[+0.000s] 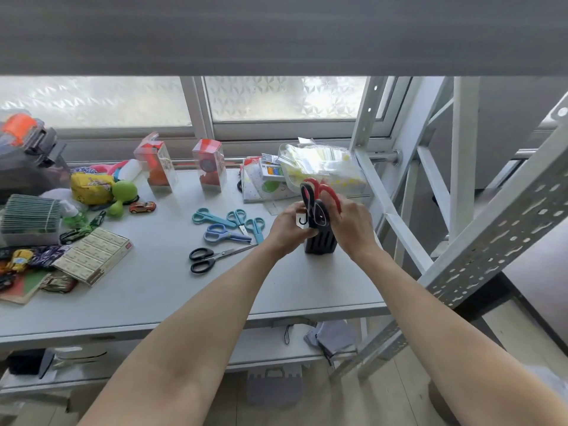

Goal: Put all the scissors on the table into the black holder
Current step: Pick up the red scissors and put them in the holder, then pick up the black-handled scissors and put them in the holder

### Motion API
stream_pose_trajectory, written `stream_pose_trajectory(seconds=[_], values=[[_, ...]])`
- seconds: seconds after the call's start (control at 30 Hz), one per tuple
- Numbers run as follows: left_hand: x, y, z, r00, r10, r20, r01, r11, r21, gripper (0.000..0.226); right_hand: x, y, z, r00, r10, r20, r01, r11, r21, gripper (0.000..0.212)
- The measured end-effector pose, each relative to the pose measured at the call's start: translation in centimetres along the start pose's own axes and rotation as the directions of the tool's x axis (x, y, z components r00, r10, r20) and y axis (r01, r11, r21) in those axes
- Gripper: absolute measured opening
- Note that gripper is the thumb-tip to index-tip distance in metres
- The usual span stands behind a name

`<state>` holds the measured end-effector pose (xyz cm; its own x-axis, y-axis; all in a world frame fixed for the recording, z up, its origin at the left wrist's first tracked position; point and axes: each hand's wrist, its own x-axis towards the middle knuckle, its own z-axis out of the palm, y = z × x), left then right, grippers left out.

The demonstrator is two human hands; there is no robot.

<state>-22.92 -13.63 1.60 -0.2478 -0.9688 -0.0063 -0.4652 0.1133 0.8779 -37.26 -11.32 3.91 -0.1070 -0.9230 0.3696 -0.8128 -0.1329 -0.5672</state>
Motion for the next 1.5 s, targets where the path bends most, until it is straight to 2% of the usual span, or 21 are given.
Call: stream_pose_trajectory(seconds=[0.1, 0.2, 0.57, 0.7, 0.83, 0.9, 0.97, 1.03, 1.1, 1.17, 1.23, 1.33, 1.43, 1.5], values=[[0.0, 0.1, 0.0, 1.000, -0.009, -0.001, 0.009, 1.000, -0.008, 0.059, -0.4, -0.4, -0.3, 0.996, 0.014, 0.089, -0.019, 0.998, 0.055, 0.059], [0.0, 0.1, 0.0, 1.000, -0.019, 0.004, 0.020, 1.000, -0.015, 0.058, -0.5, -0.6, -0.5, 0.992, 0.077, 0.104, -0.091, 0.986, 0.139, 0.063], [-0.4, -0.3, 0.4, 1.000, -0.009, -0.014, 0.009, 0.999, -0.053, 0.057, -0.5, -0.6, -0.7, 0.994, 0.107, 0.009, -0.107, 0.983, 0.151, 0.054], [-0.3, -0.7, 0.1, 0.998, -0.054, 0.018, 0.056, 0.996, -0.069, 0.063, -0.4, -1.1, -1.0, 0.984, 0.158, -0.080, -0.134, 0.960, 0.245, 0.046], [-0.5, -2.5, -1.1, 0.997, -0.073, -0.028, 0.072, 0.997, -0.042, 0.063, -0.4, -3.8, -1.9, 0.932, 0.124, -0.341, -0.010, 0.948, 0.317, 0.035], [-1.1, -3.9, -2.2, 0.990, -0.078, -0.116, 0.073, 0.996, -0.044, 0.052, -0.4, -5.8, -2.1, 0.895, 0.006, -0.447, 0.133, 0.951, 0.279, 0.030], [-1.9, -5.4, -3.6, 0.959, -0.110, -0.260, 0.099, 0.993, -0.057, 0.035, -0.8, -8.0, -1.5, 0.881, -0.129, -0.454, 0.267, 0.930, 0.253, 0.028], [-3.1, -7.1, -5.3, 0.890, -0.159, -0.427, 0.162, 0.986, -0.031, 0.024, -1.6, -10.2, 0.3, 0.895, -0.252, -0.368, 0.361, 0.894, 0.264, 0.027], [-4.3, -8.9, -7.1, 0.806, -0.203, -0.556, 0.258, 0.966, 0.022, 0.022, -2.5, -11.4, 3.0, 0.921, -0.335, -0.197, 0.379, 0.886, 0.268, 0.025], [-5.6, -10.7, -8.9, 0.733, -0.252, -0.632, 0.368, 0.928, 0.056, 0.023, -3.1, -11.6, 6.2, 0.947, -0.313, 0.076, 0.286, 0.926, 0.246, 0.023], [-6.6, -12.2, -10.5, 0.692, -0.314, -0.650, 0.462, 0.885, 0.064, 0.031, -3.3, -11.3, 9.4, 0.908, -0.225, 0.354, 0.188, 0.973, 0.137, 0.027], [-7.5, -13.8, -12.1, 0.675, -0.434, -0.597, 0.595, 0.798, 0.093, 0.042, -3.1, -11.1, 13.1, 0.782, -0.156, 0.604, 0.242, 0.968, -0.064, 0.038], [-7.7, -14.5, -12.4, 0.700, -0.496, -0.514, 0.654, 0.735, 0.181, 0.042, -3.0, -11.3, 15.5, 0.713, -0.154, 0.684, 0.365, 0.914, -0.175, 0.045], [-7.6, -14.6, -12.3, 0.736, -0.481, -0.477, 0.636, 0.732, 0.242, 0.037, -3.1, -11.4, 16.4, 0.711, -0.138, 0.690, 0.404, 0.883, -0.240, 0.043]])
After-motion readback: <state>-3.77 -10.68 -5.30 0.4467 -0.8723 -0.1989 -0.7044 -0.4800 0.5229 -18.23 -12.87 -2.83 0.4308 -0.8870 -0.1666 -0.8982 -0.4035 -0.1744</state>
